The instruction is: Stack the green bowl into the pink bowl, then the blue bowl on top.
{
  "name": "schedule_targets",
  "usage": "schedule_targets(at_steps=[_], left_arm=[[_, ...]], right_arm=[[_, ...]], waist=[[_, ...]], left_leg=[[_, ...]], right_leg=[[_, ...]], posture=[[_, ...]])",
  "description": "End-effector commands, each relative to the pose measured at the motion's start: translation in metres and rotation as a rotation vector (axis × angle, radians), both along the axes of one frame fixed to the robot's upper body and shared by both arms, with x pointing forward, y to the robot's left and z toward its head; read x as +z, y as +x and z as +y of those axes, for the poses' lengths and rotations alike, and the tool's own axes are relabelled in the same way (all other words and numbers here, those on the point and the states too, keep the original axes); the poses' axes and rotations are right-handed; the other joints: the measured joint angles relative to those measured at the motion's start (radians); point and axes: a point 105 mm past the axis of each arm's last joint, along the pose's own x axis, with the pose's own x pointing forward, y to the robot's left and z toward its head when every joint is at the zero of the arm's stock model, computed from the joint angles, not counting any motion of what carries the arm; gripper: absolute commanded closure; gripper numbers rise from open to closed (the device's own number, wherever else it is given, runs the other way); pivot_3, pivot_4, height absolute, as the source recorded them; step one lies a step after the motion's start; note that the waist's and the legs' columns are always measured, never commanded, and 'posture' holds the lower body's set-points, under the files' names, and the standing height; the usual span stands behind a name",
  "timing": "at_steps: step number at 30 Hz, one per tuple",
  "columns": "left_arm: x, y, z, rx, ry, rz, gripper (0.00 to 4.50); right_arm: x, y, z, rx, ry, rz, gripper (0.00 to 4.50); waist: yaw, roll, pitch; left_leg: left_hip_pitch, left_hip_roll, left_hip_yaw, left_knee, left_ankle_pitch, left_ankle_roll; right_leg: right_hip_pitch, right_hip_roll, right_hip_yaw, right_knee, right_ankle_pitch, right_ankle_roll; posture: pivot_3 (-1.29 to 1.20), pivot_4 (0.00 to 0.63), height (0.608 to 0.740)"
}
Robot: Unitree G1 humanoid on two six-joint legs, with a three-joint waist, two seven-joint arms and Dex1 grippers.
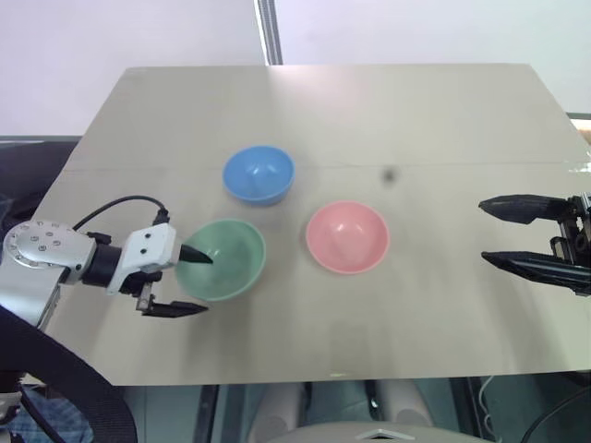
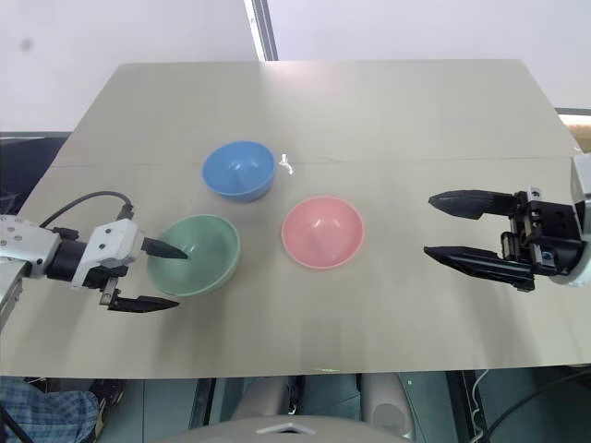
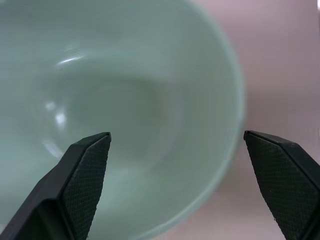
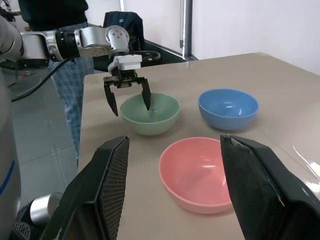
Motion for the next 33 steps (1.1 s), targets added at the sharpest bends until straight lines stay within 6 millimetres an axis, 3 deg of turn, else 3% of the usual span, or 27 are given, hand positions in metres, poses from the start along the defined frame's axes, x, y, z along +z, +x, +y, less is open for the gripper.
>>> schedule_targets(at_steps=[1,14,21,24,32,33], left_arm=[[0.000,0.001,0.008,-0.054,0.137,-0.029,0.00],[-0.006,-0.001,0.009,-0.088,0.164,0.006,0.00],[-0.005,-0.002,0.008,-0.085,0.153,0.014,0.00],[-0.004,-0.003,0.006,-0.086,0.138,0.026,0.79],[-0.004,-0.004,0.006,-0.093,0.141,0.025,4.47],[-0.004,-0.003,0.006,-0.094,0.146,0.020,4.47]], right_arm=[[0.010,-0.010,0.009,0.044,-0.007,-0.102,1.31],[-0.027,-0.015,0.010,0.102,-0.294,-0.087,1.31],[-0.031,-0.013,0.007,0.099,-0.321,-0.083,1.31],[-0.030,-0.013,0.007,0.099,-0.321,-0.084,1.26],[-0.030,-0.012,0.006,0.092,-0.322,-0.084,1.26],[-0.030,-0.012,0.006,0.092,-0.322,-0.084,1.26]], waist=[[0.000,0.000,0.000],[0.001,0.000,0.000],[0.001,0.000,0.000],[0.001,0.000,0.000],[0.002,0.000,0.000],[0.001,0.001,-0.001]], left_leg=[[0.000,0.000,0.000,0.000,0.000,0.000],[0.003,0.000,0.000,0.000,0.000,0.000],[0.004,0.000,0.000,0.000,0.000,0.000],[0.004,0.000,0.000,0.000,0.000,0.000],[0.010,0.001,0.000,-0.001,0.000,0.000],[0.011,0.001,0.000,-0.001,0.000,0.001]], right_leg=[[0.000,0.000,0.000,0.000,0.000,0.000],[0.003,0.001,0.000,0.000,0.000,0.000],[0.003,0.001,0.000,0.000,0.000,0.000],[0.004,0.001,0.000,0.000,0.000,0.000],[0.009,0.001,0.000,-0.001,0.000,0.000],[0.011,0.001,0.000,-0.001,0.000,0.000]], posture=[[0.00,0.150,0.740],[0.00,0.150,0.740],[0.00,0.150,0.740],[0.00,0.150,0.740],[0.00,0.150,0.740],[0.00,0.150,0.740]])
